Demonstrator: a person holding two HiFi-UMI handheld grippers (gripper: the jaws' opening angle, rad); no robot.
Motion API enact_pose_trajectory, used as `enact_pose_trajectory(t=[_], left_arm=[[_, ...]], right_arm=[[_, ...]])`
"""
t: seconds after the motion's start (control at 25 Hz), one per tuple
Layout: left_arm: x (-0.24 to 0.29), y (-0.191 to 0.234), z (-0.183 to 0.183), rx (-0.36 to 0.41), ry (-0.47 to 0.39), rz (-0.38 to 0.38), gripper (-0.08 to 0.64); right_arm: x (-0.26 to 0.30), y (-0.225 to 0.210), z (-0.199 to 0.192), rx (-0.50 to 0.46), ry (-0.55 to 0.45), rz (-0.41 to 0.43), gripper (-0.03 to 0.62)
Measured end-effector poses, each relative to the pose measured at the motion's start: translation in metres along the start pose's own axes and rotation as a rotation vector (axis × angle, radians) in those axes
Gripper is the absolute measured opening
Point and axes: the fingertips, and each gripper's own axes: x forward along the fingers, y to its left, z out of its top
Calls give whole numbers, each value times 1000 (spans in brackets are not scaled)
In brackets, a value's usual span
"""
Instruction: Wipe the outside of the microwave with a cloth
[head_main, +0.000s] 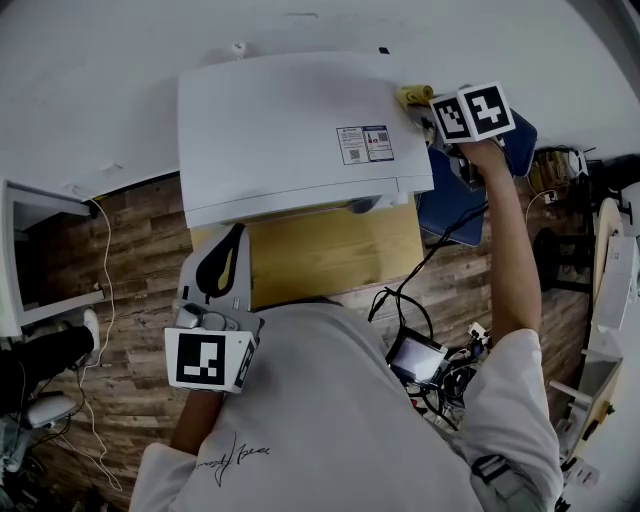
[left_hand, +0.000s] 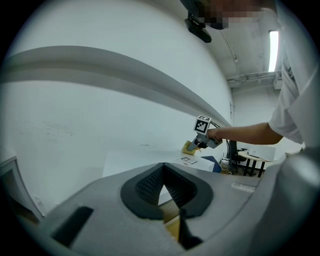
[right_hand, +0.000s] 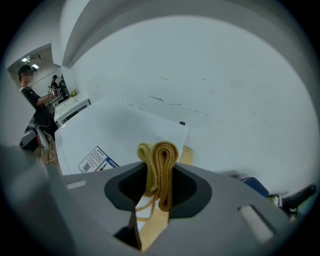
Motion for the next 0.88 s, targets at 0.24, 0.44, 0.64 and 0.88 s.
enact_pose_trajectory(t=[0.24, 0.44, 0.64, 0.88], left_arm=[[0, -3, 0, -2, -3, -4, -9], [4, -5, 0, -5, -4, -6, -9], [6, -8, 2, -5, -11, -17, -9], [4, -11, 3, -10, -21, -16, -9]], right_arm=[[3, 6, -1, -12, 18, -18, 121], [5, 10, 1, -8, 7, -12, 121], [6, 18, 6, 2, -13, 6, 120], [13, 44, 18, -16, -15, 61, 120]])
